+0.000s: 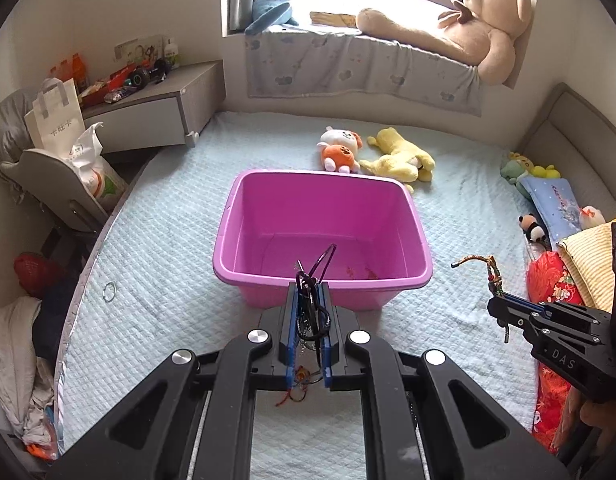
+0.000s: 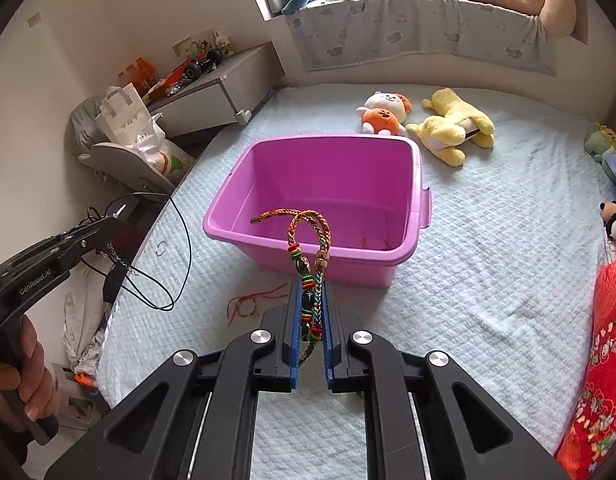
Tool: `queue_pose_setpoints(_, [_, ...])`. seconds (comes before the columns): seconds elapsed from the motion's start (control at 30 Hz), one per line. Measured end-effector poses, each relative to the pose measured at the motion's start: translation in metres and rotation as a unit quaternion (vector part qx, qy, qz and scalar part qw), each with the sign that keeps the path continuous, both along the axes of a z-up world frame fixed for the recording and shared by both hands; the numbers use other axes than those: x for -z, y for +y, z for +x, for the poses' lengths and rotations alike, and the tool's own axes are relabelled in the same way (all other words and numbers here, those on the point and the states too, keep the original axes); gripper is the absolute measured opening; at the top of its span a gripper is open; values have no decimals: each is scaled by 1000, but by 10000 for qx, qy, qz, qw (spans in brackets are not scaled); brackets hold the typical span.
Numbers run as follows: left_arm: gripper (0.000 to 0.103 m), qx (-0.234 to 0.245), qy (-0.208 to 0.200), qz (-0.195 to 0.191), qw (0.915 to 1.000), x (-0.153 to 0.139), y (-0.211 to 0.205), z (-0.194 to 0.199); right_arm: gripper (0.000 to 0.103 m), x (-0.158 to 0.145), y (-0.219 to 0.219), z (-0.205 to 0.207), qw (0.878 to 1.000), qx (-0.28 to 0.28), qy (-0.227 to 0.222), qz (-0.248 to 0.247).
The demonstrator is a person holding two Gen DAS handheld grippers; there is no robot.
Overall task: Organize jewelry
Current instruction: 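Lift the necklace and rainbow bracelet with both tools and carry them over the tub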
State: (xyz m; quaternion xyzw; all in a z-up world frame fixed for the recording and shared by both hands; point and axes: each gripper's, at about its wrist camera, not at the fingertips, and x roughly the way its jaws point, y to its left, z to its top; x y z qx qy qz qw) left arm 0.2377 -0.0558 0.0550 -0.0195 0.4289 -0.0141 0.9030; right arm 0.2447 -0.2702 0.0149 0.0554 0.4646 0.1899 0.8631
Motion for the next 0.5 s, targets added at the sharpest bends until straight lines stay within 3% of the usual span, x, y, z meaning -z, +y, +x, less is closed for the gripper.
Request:
queue_pose_setpoints(0.3, [10,89,293,-82,9995,25,10,81,9,13,26,76,9998,96,158,-37])
queue_pose_setpoints(0.5, [10,-8,709,-148,9974,57,23,132,10,41,47,133,9984,147,526,-138])
